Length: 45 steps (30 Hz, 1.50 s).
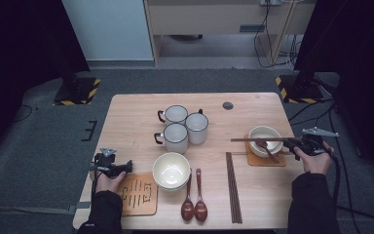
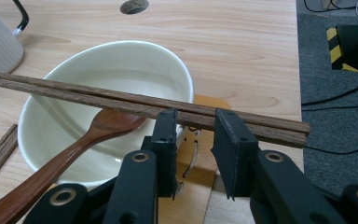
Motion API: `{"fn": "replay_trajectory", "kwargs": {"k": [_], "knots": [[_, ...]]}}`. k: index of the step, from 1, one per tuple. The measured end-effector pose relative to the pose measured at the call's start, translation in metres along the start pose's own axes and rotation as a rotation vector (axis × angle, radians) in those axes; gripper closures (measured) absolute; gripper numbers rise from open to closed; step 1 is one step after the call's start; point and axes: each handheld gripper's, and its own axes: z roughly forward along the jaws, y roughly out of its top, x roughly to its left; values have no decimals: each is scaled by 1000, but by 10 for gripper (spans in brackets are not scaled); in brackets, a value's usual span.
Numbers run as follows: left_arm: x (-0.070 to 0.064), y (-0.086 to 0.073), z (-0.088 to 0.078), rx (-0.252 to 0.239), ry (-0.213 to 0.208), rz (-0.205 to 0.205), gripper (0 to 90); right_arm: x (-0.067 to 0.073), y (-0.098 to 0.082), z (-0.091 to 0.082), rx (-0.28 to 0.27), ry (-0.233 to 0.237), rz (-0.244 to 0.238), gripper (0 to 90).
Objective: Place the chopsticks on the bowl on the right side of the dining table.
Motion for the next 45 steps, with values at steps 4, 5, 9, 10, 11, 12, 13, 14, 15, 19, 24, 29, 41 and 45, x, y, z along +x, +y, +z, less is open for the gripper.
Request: {"fn": "replay_trajectory", "kwargs": {"k": [4, 5, 9, 10, 11, 12, 13, 14, 15, 19, 24, 29, 41, 45], "knots": [[0, 0, 0, 0, 0, 0, 0, 2, 3, -3, -14, 6, -5, 696], [0, 0, 0, 0, 0, 0, 0, 3, 4, -4, -22, 8, -6, 695], [0, 0, 0, 0, 0, 0, 0, 8, 9, -8, -48, 24, -10, 682], [0, 0, 0, 0, 0, 0, 0, 10, 11, -9, -58, 27, -15, 675], [0, 0, 0, 0, 0, 0, 0, 12, 13, -9, -66, 31, -17, 667], [0, 0, 0, 0, 0, 0, 0, 14, 15, -10, -71, 37, -21, 664], [0, 0, 0, 0, 0, 0, 0, 17, 17, -10, -78, 44, -27, 662], [0, 0, 0, 0, 0, 0, 0, 19, 19, -10, -83, 47, -36, 655], [0, 0, 0, 0, 0, 0, 0, 22, 21, -11, -87, 50, -39, 651], [0, 0, 0, 0, 0, 0, 0, 32, 28, -7, -108, 54, -56, 627], [0, 0, 0, 0, 0, 0, 0, 43, 33, 4, -98, 58, -81, 567], [0, 0, 0, 0, 0, 0, 0, 48, 32, 15, -71, 50, -113, 506], [0, 0, 0, 0, 0, 0, 0, 48, 22, 29, -28, -5, -138, 440], [0, 0, 0, 0, 0, 0, 0, 48, 21, 30, -21, -8, -138, 428]]}}
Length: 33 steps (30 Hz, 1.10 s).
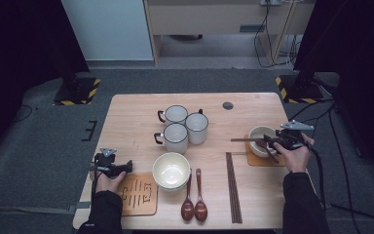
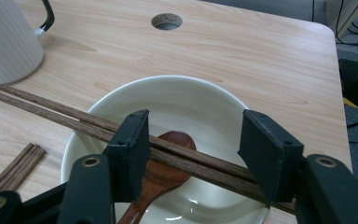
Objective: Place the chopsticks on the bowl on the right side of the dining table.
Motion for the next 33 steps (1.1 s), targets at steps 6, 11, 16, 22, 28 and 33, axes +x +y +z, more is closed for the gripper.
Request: {"fn": "replay_trajectory", "kwargs": {"k": [6, 11, 16, 22, 28, 33], "knots": [[0, 0, 0, 0, 0, 0, 0, 0, -1, 1, -3, -6, -2, 418], [0, 0, 0, 0, 0, 0, 0, -1, -1, 1, -3, -5, -2, 410], [0, 0, 0, 0, 0, 0, 0, -2, -2, 0, -4, -11, -5, 406], [0, 0, 0, 0, 0, 0, 0, -4, -3, 0, -11, -19, -9, 409], [0, 0, 0, 0, 0, 0, 0, -6, -3, -1, -10, -23, -6, 412], [0, 0, 0, 0, 0, 0, 0, -5, -1, -3, -18, -18, -3, 418]]}}
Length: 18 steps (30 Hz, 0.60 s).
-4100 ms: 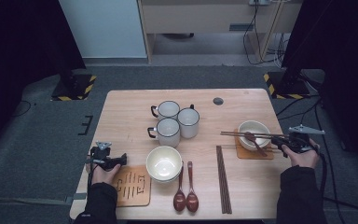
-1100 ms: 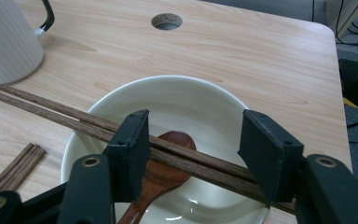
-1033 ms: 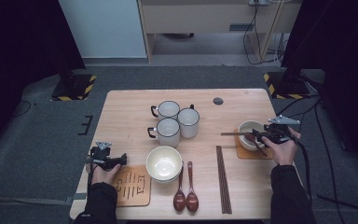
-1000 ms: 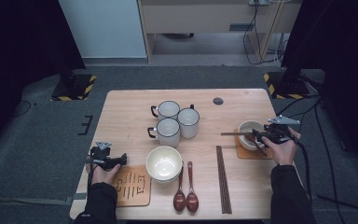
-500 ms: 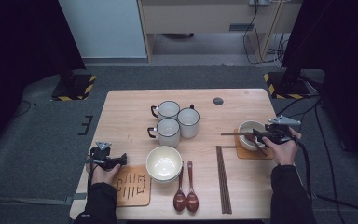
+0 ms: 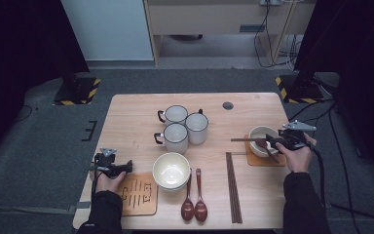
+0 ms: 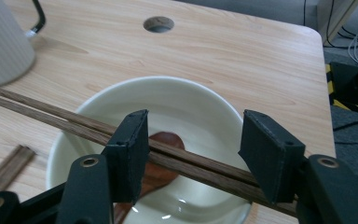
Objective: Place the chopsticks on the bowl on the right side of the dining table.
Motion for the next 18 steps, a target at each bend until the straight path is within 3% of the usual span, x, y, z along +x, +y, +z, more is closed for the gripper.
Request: {"fn": "replay_trajectory", "kwargs": {"k": [3, 7, 18], "knots": [[0, 0, 0, 0, 0, 0, 0, 5, 3, 0, -11, 16, -5, 399], [0, 0, 0, 0, 0, 0, 0, 10, 2, 5, 14, 21, -19, 379], [0, 0, 0, 0, 0, 0, 0, 6, 0, 5, 18, 16, -10, 358]]}}
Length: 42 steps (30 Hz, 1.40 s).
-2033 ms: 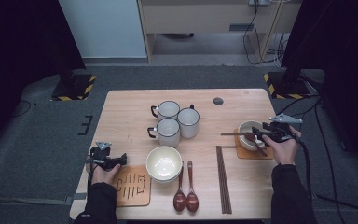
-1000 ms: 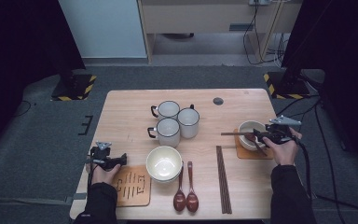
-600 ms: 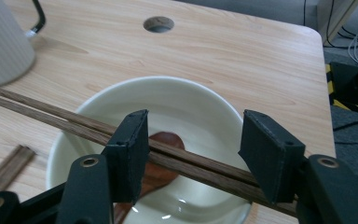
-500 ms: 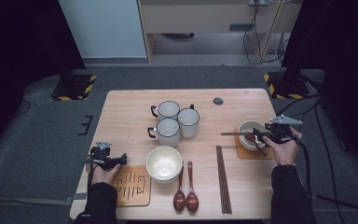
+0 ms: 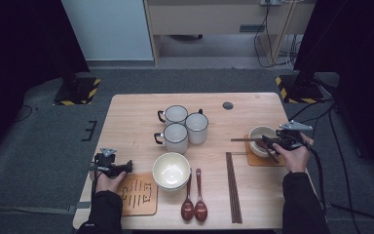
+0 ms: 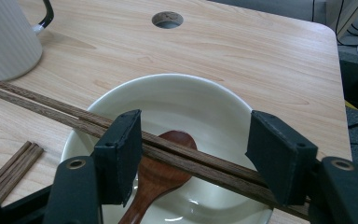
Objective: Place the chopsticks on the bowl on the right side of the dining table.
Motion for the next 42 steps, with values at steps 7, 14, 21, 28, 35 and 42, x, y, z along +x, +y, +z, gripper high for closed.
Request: {"fn": "replay_trajectory", "kwargs": {"k": [7, 14, 21, 28, 35, 42], "knots": [[0, 0, 0, 0, 0, 0, 0, -2, 0, -1, 1, 1, 5, 352], [0, 0, 0, 0, 0, 0, 0, -5, -1, -2, -1, -10, -6, 353], [0, 0, 0, 0, 0, 0, 0, -7, -2, -2, -5, -8, -13, 350], [0, 0, 0, 0, 0, 0, 0, -9, -2, -3, 0, -16, -16, 359], [0, 0, 0, 0, 0, 0, 0, -4, 6, -2, -30, -5, -13, 372], [0, 0, 0, 0, 0, 0, 0, -6, 4, 4, -2, -17, -6, 370]]}}
